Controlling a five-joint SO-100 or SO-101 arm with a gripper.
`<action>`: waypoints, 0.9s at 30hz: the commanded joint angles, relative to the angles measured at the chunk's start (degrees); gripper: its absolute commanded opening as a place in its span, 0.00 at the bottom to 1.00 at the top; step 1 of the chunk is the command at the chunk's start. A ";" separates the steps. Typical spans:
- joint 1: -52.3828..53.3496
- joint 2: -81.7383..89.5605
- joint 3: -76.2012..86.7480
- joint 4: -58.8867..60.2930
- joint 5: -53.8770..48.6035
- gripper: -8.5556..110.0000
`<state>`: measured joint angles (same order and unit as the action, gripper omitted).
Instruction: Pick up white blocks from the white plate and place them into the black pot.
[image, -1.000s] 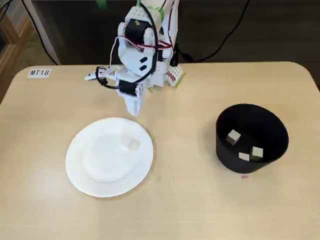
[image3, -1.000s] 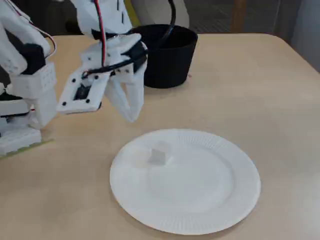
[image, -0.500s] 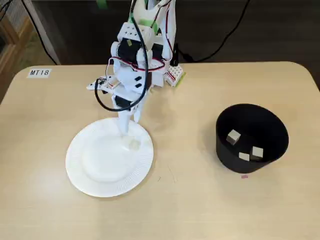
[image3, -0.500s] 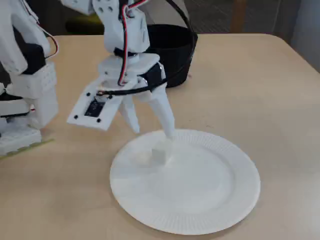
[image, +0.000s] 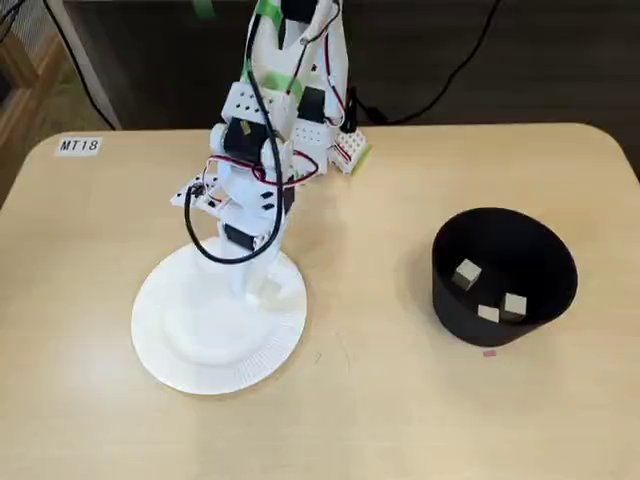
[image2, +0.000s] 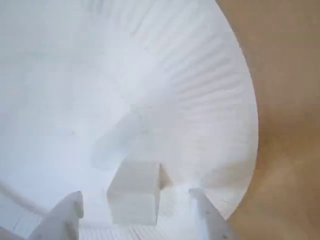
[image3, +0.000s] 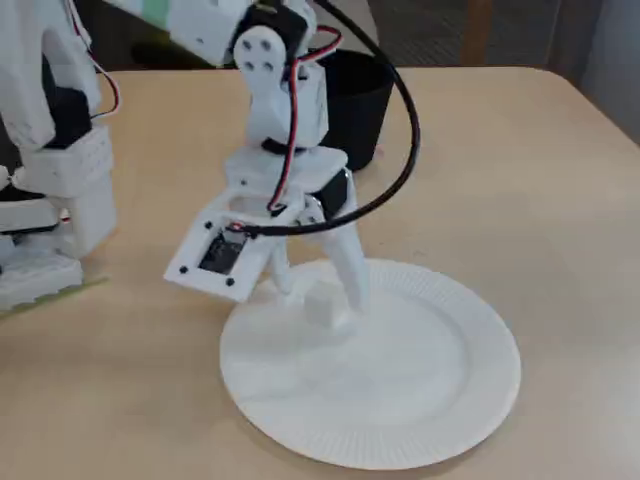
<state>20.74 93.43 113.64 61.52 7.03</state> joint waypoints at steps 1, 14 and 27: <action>0.35 -0.88 -2.90 -2.37 0.26 0.33; 1.93 -7.56 -5.63 -8.53 0.53 0.15; 1.14 -2.81 -8.53 -19.07 -2.72 0.05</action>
<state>22.41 85.61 107.05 47.99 6.33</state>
